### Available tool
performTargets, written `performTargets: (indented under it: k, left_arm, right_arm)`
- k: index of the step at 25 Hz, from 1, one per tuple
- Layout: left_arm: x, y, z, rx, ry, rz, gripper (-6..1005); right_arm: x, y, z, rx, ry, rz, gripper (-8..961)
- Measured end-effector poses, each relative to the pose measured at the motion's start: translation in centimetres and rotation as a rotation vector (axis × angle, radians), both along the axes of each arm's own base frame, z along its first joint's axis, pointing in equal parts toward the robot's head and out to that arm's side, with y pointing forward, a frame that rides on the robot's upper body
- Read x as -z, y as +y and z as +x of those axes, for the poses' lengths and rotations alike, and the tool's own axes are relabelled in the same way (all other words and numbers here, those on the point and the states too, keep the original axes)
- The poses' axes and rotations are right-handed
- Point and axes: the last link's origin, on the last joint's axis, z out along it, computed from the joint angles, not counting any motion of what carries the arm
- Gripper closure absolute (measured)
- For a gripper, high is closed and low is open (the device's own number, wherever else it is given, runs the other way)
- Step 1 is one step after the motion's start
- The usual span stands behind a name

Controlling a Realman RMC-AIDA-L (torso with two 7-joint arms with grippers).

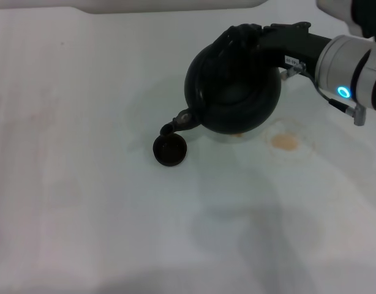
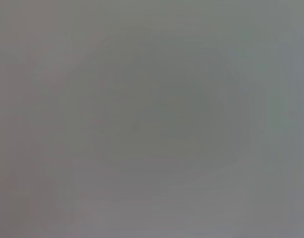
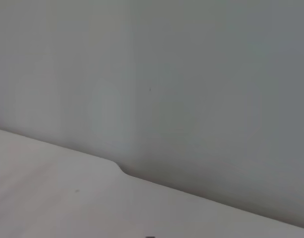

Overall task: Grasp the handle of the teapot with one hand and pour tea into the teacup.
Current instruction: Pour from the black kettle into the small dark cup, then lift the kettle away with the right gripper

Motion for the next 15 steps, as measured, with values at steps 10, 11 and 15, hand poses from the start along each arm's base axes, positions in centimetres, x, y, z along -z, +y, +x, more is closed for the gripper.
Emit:
performTargets:
  k: [10,11,15]
  left_arm:
    - [0.02,0.0,0.01,0.0,0.0,0.0,109]
    - [0.02,0.0,0.01,0.0,-0.001,0.0,109]
    - [0.02,0.0,0.0,0.0,-0.001,0.0,108]
  right_arm:
    - [0.14,0.17,-0.25,-0.029,-0.033,0.035,731]
    - [0.18,0.18,-0.29,-0.038,-0.039,0.04,732]
    - [0.24,0.23,-0.3,-0.056,-0.066,0.056,733]
